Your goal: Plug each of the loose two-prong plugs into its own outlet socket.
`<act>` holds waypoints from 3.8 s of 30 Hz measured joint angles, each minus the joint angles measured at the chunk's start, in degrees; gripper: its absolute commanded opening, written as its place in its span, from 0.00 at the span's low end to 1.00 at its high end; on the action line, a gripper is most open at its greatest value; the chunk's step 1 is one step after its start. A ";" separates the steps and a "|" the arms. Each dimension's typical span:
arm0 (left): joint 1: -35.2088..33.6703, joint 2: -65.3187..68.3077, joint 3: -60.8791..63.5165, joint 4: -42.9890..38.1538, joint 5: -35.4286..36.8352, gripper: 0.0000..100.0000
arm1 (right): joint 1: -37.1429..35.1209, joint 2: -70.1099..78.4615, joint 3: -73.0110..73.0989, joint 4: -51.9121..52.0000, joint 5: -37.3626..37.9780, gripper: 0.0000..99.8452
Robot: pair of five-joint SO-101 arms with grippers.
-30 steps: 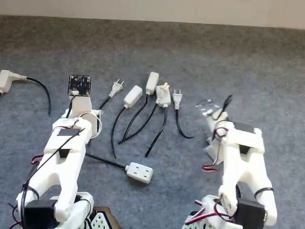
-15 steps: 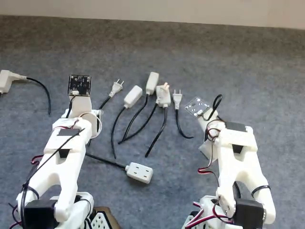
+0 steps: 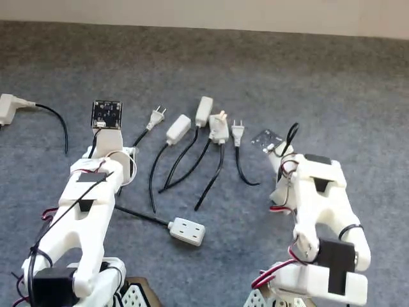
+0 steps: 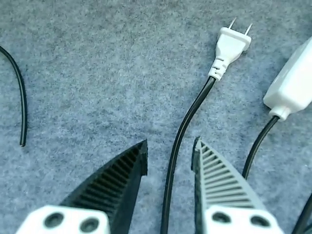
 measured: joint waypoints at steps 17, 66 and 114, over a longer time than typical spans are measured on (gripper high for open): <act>0.00 0.00 0.00 0.00 0.00 0.16 | 5.01 0.79 -3.34 0.35 7.74 0.00; 15.82 -72.97 12.40 43.69 -12.75 0.34 | -41.67 -48.09 19.96 -2.81 -37.98 0.01; 21.10 -80.44 24.70 39.21 -12.04 0.28 | -50.73 -48.00 -4.04 18.90 -39.21 0.01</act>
